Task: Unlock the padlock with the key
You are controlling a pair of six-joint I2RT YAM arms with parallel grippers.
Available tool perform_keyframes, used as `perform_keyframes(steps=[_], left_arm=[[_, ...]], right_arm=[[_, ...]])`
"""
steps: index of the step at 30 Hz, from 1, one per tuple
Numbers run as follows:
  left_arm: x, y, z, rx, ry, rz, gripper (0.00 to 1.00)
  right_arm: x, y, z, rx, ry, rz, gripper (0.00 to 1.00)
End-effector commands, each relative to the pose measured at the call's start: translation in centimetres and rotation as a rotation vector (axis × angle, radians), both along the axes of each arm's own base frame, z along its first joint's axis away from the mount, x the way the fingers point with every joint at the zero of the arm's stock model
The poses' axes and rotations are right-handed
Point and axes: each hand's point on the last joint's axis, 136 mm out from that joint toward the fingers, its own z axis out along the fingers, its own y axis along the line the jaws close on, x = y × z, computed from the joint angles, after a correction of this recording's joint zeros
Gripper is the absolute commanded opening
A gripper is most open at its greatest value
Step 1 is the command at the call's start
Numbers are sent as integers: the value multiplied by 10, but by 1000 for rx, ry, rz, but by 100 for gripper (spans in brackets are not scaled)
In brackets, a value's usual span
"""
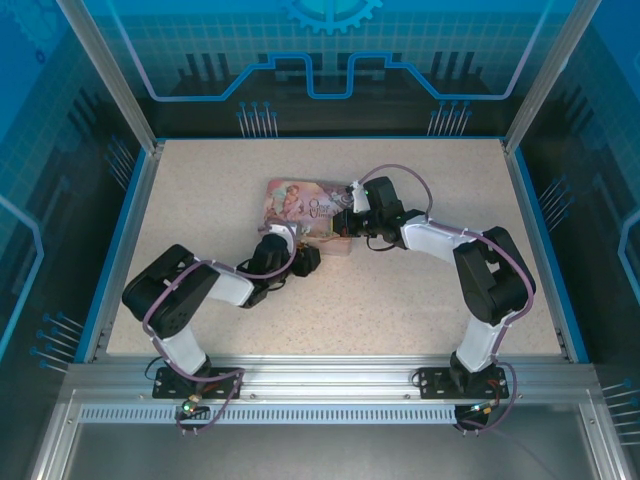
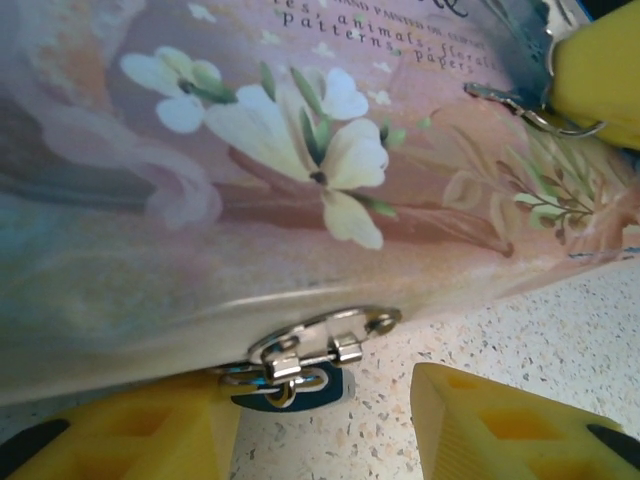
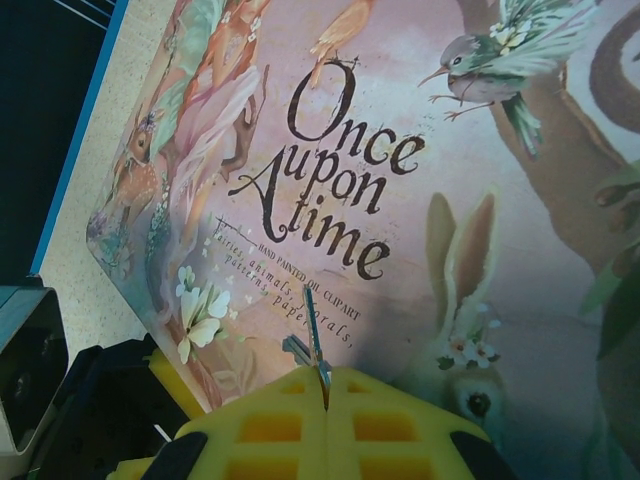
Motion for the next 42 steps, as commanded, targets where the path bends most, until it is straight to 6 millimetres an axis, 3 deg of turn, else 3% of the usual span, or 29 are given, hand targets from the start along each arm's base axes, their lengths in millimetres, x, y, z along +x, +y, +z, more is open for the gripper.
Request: perform_keyframes(steps=[1,14,17,24,30,37,42], left_arm=[[10,5,9,7,-3,63,48],[14,5,14,4,-19,73,33],[13,4,20,-10,-22,76,31],[9,1,38,-60,-12,103,28],[7,-1,49,-120,51,155,20],[2,-6,76,-193,120,199,11],[-2,-13,85,-284,177,211,9]], right_arm=[[-9,1,-12,-23,42,16,0],[-12,2,-10,-16,33,21,0],[-12,1,-1,0,-1,22,0],[-20,-9,47,47,-133,21,0],[-58,-26,65,38,-162,63,0],[-124,-42,31,31,-155,190,0],[-136,-37,8,34,-149,221,0]])
